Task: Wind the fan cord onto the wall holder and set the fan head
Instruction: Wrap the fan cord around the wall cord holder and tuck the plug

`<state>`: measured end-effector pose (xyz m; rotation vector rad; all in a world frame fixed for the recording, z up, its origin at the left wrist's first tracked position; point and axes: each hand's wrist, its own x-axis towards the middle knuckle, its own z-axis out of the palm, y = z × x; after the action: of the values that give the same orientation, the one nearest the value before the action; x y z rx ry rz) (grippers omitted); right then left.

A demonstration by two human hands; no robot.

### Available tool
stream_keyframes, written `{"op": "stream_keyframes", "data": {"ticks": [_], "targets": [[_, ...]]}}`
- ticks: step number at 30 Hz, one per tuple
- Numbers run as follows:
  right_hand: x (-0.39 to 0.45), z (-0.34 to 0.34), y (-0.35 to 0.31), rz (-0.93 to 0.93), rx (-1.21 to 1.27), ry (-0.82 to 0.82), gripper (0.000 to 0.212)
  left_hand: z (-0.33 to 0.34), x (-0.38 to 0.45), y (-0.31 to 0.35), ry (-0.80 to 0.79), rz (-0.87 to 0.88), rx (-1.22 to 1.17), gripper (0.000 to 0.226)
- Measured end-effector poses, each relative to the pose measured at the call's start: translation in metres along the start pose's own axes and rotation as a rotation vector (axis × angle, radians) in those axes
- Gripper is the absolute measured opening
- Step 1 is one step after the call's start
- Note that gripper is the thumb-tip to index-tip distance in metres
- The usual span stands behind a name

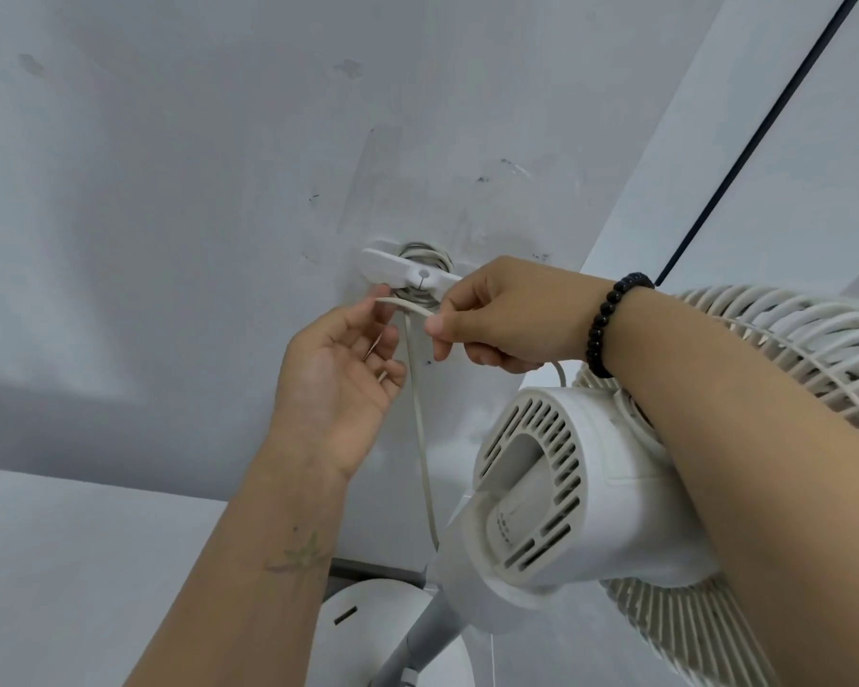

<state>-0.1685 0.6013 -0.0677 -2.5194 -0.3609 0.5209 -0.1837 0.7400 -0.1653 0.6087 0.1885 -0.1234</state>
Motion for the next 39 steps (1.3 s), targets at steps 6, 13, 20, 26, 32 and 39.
{"op": "stream_keyframes", "data": {"ticks": [6, 13, 20, 26, 32, 39], "targets": [[-0.001, 0.0, -0.003, -0.036, 0.045, 0.03, 0.03, -0.003, -0.003, -0.001, -0.083, 0.102, 0.137, 0.012], [0.002, 0.0, -0.003, -0.076, 0.058, 0.052, 0.029, 0.006, -0.001, 0.006, 0.025, 0.082, -0.051, 0.008], [-0.002, -0.002, -0.006, -0.233, 0.139, 0.191, 0.028, 0.016, -0.004, 0.014, 0.059, 0.152, 0.006, 0.007], [0.002, -0.004, -0.003, -0.196, 0.159, 0.277, 0.028, 0.019, -0.011, 0.019, 0.139, 0.249, 0.17, 0.02], [0.004, -0.004, -0.004, -0.17, 0.122, 0.344, 0.028, 0.025, -0.017, 0.018, 0.178, 0.317, 0.232, 0.028], [0.006, -0.005, -0.004, -0.136, 0.072, 0.417, 0.031, 0.024, -0.019, 0.026, 0.05, 0.304, 0.125, 0.029]]}}
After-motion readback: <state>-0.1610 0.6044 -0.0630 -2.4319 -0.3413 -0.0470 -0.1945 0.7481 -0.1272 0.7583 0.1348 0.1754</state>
